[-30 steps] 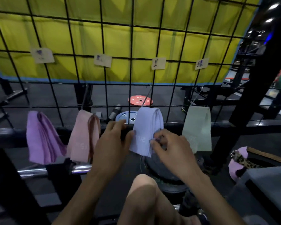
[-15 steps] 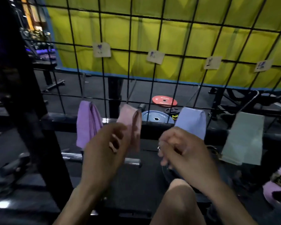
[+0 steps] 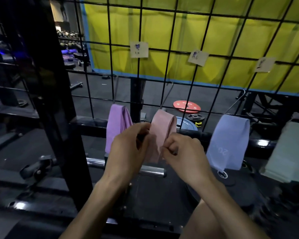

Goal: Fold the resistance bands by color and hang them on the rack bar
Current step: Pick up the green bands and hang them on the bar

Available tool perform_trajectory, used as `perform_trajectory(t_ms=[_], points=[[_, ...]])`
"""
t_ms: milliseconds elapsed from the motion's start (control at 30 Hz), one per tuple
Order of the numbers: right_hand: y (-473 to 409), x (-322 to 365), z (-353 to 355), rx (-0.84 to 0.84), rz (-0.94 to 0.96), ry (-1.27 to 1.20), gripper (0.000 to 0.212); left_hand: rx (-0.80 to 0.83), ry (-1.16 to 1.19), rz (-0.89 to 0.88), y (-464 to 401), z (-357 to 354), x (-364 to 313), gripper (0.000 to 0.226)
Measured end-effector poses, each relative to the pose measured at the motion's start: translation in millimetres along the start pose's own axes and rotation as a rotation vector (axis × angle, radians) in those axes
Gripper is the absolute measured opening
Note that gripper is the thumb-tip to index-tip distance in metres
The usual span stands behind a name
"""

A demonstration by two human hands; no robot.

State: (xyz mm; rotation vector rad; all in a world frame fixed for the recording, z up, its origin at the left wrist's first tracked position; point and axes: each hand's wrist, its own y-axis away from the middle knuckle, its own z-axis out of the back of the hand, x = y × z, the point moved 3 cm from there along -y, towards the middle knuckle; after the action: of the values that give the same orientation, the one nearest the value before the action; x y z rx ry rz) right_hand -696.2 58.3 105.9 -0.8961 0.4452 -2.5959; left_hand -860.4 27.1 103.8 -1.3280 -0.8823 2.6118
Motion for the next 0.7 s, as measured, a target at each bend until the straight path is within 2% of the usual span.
perform_trajectory(t_ms=[233,400,500,600,700], points=[[6.0,-1.9,3.0,-0.066,0.014,-0.005,0.020,0.136,-0.030,0.063,7.9,-10.4,15.2,0.036],[10.3,-0.6,0.4,-0.076,0.013,-0.098,0.027,0.118,-0.091,0.072,12.7,-8.6,15.3,0.039],[10.4,3.8,-1.9,-0.069,0.044,-0.197,0.023,0.075,-0.159,0.016,17.5,0.0,17.8,0.033],[8.9,7.6,-4.5,0.008,0.107,-0.308,0.010,0.026,-0.203,-0.110,27.8,19.7,21.8,0.026],[5.1,4.1,-11.6,0.081,0.113,-0.322,0.021,-0.003,-0.126,-0.110,27.2,40.4,30.6,0.012]])
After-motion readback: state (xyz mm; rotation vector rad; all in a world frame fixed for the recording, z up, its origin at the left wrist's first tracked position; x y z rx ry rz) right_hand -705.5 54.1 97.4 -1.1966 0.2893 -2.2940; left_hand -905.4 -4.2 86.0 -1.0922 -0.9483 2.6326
